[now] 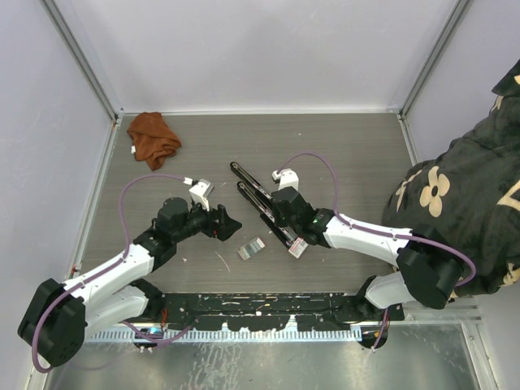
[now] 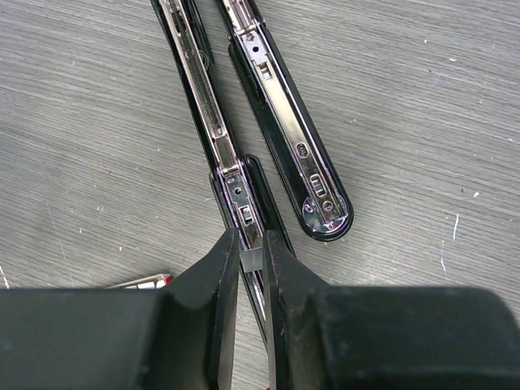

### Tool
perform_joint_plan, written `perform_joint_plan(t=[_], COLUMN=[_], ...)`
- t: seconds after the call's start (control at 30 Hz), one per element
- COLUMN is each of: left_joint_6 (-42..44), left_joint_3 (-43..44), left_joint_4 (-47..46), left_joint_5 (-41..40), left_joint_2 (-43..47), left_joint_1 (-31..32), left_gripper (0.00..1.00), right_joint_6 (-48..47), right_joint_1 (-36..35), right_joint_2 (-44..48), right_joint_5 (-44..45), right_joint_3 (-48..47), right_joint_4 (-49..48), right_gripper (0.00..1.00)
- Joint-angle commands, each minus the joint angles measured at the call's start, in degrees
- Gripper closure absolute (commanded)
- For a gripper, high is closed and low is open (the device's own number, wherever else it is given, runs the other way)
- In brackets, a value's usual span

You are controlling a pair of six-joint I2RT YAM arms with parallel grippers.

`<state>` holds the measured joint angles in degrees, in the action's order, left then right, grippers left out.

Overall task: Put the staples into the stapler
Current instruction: Install the staple into the stapler.

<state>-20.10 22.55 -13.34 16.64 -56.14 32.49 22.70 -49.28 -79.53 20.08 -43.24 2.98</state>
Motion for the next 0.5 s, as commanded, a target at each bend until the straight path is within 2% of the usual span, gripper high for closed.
perform_joint_plan(t=[0.0, 0.47], left_joint_6=[0.5, 0.5], left_joint_3=[0.0, -0.1], left_joint_4=[-3.5, -3.6], left_joint_5=[-0.7, -0.8], left_joint_2=[0.3, 0.7], left_joint_1=[-0.2, -0.3], left_gripper=[0.17, 0.17], right_joint_6=[-0.8, -1.5], right_joint_1=[-0.3, -0.5], right_joint_2=[-0.3, -1.3], right_joint_5=[1.8, 2.2], right_joint_3=[-0.3, 0.2], right_joint_4=[-3.3, -3.5], right_gripper=[0.81, 0.81])
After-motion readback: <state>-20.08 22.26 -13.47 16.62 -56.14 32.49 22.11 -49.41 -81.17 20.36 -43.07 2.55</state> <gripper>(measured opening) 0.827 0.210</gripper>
